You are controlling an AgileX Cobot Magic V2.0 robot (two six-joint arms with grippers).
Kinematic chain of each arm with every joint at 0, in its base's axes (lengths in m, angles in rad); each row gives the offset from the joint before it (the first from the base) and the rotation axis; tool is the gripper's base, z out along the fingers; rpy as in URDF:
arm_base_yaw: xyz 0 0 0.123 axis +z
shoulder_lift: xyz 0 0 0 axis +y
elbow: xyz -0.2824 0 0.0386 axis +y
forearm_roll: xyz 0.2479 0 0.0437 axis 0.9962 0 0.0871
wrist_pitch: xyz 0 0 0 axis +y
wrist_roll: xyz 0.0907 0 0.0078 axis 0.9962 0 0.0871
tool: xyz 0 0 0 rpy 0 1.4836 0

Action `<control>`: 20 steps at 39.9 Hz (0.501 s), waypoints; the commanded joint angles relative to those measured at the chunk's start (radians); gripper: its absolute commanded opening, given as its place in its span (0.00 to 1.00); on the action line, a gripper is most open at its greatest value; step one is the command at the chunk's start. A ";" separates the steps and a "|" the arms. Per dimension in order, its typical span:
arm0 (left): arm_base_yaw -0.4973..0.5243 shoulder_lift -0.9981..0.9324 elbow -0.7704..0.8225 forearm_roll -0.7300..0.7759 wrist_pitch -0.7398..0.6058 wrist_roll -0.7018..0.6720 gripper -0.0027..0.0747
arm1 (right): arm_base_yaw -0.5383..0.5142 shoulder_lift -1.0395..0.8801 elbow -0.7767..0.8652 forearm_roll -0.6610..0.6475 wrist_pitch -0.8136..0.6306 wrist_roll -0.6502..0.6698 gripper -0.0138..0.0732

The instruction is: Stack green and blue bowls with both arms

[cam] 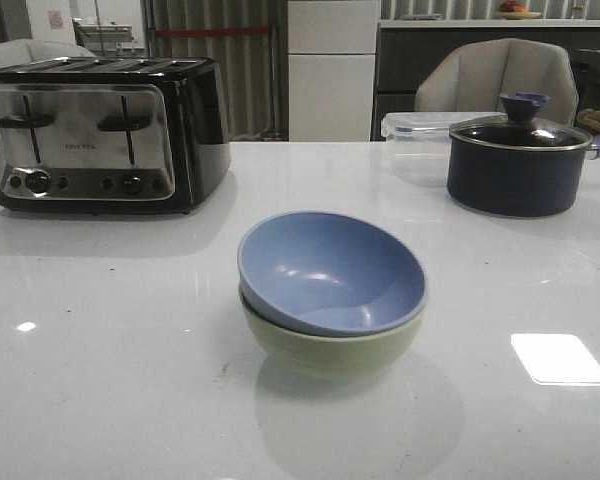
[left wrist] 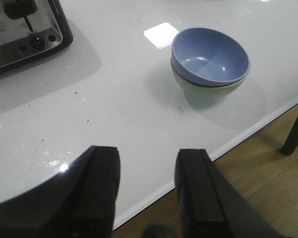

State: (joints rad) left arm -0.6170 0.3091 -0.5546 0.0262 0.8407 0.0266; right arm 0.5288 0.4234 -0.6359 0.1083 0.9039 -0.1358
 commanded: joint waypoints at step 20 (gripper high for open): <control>-0.005 0.009 0.011 0.011 -0.176 0.003 0.16 | 0.001 0.006 -0.025 -0.005 -0.051 -0.009 0.17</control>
State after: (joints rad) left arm -0.6170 0.3091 -0.5190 0.0327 0.7532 0.0289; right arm 0.5288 0.4234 -0.6359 0.1060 0.9106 -0.1358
